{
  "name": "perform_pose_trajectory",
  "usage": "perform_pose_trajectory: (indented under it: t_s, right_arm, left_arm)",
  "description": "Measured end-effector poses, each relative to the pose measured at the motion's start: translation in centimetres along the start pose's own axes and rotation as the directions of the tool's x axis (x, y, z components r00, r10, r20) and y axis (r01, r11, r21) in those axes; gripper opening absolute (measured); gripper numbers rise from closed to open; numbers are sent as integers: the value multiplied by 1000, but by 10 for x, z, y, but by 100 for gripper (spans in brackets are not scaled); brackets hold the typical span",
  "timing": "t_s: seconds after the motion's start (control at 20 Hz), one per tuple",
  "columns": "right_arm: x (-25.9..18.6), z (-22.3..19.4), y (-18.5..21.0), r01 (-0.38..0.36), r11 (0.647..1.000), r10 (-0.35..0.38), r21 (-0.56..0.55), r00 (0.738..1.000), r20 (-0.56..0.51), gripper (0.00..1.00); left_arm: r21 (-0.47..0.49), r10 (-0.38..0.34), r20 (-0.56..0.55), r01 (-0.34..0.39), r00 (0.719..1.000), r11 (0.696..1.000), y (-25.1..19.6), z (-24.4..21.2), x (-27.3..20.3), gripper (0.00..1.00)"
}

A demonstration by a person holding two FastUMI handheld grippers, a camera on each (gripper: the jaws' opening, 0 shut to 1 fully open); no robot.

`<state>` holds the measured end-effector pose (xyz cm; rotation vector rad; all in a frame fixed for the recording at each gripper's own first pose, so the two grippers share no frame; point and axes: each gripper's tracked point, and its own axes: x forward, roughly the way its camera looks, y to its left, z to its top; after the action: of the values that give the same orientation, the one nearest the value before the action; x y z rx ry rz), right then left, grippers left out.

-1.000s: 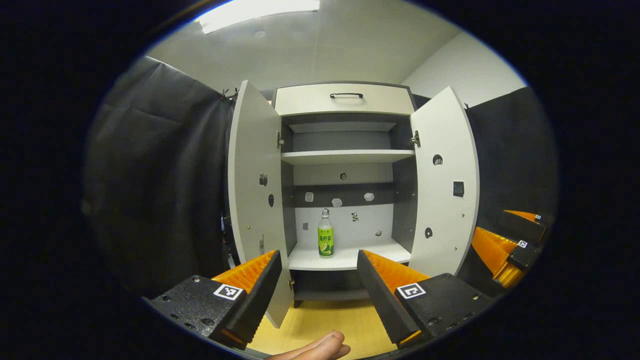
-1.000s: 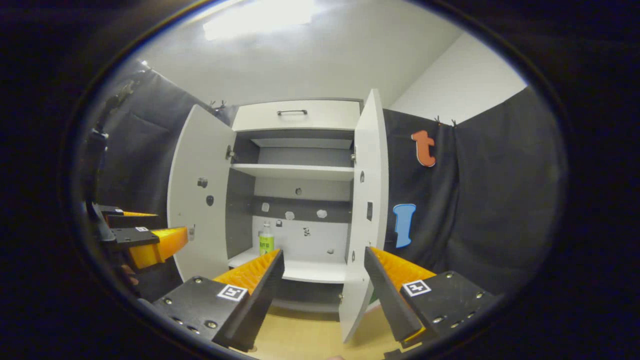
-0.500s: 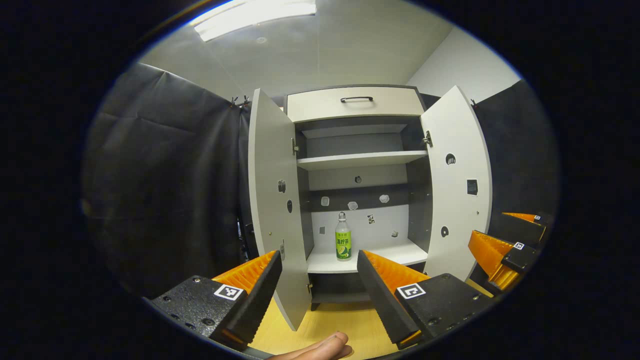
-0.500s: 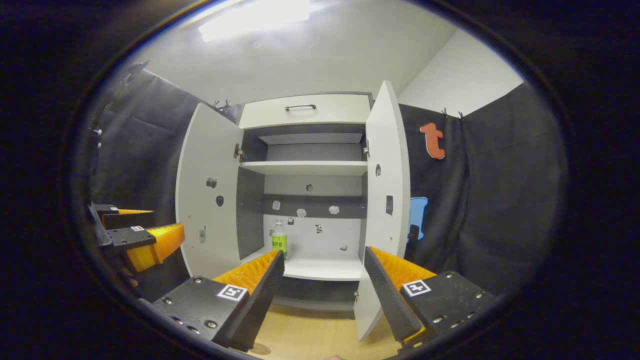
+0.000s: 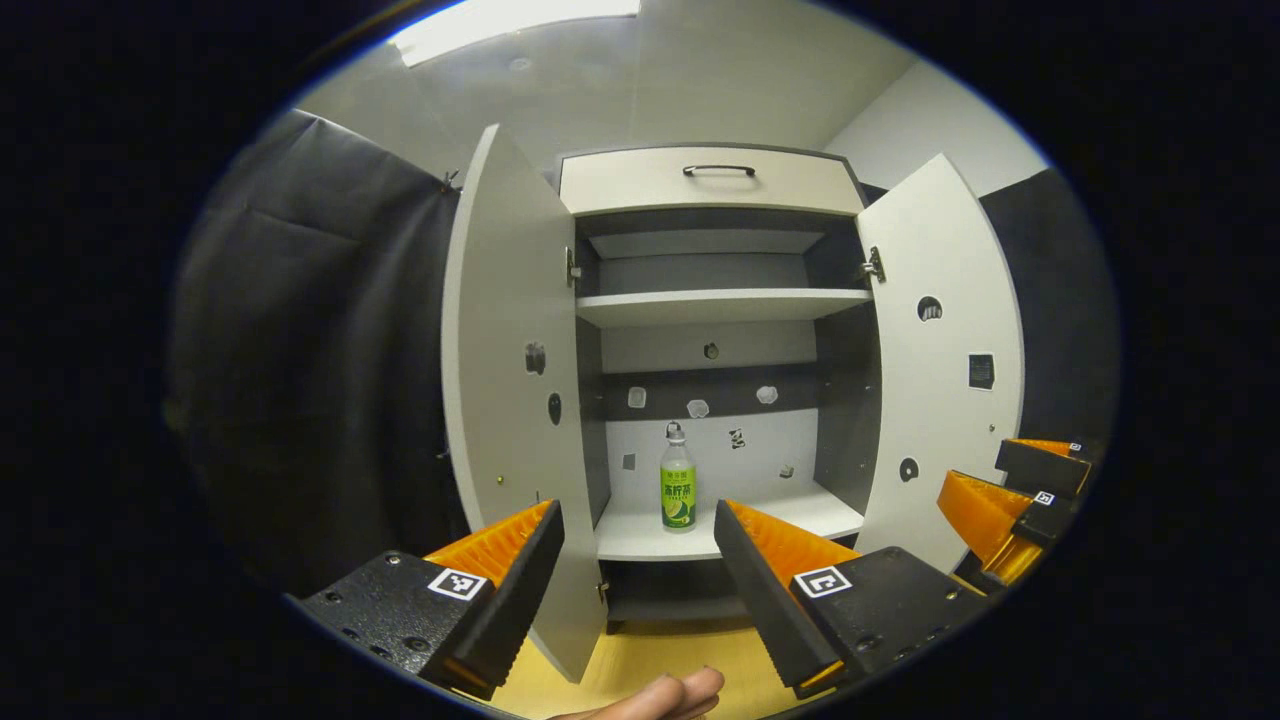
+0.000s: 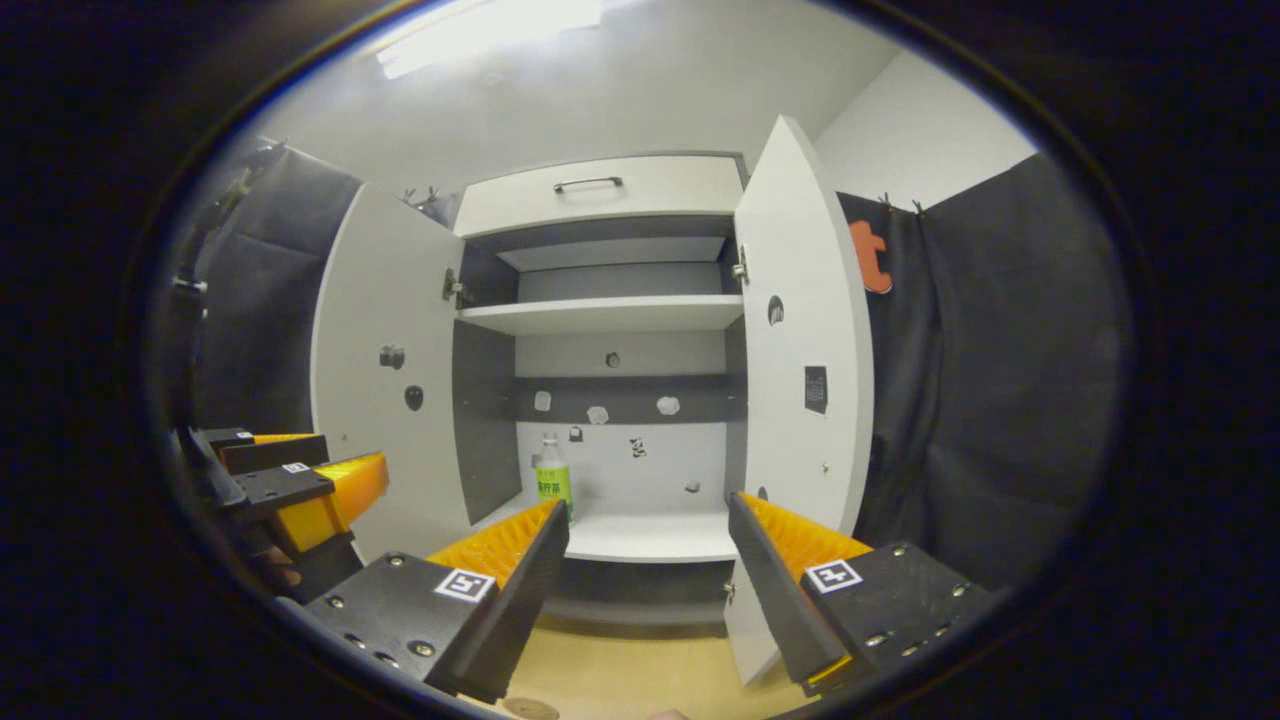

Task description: Grasp the bottle in the cabinet with the left hand and place it on the coaster, then close the right door with the right hand and the left door with the left hand.

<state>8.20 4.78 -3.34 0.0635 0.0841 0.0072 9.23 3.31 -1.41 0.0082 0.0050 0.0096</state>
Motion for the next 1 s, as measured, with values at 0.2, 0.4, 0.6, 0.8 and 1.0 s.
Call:
perform_pose_trajectory:
  t_s: [0.2,0.4,0.6,0.8,1.0]
  right_arm:
    - [23,-9,5,-4,999,4,-33,1000,1,97]
    - [45,-9,5,-11,999,12,-34,1000,13,97]
    - [63,-14,-7,4,999,-4,-37,1000,4,97]
    - [79,-23,-18,25,999,-26,-26,999,-19,97]
    - [86,-16,-13,1,1000,-2,7,1000,23,97]
  left_arm:
    - [-9,-14,-18,14,1000,1000,-2,-19,50,96]
    - [-25,-47,-27,46,999,999,-13,-36,102,96]
    - [-50,-79,-27,78,996,996,-26,-50,156,96]
    - [-50,-113,23,114,993,992,-33,-54,216,96]
    - [-41,-141,26,142,990,989,-44,-71,274,96]
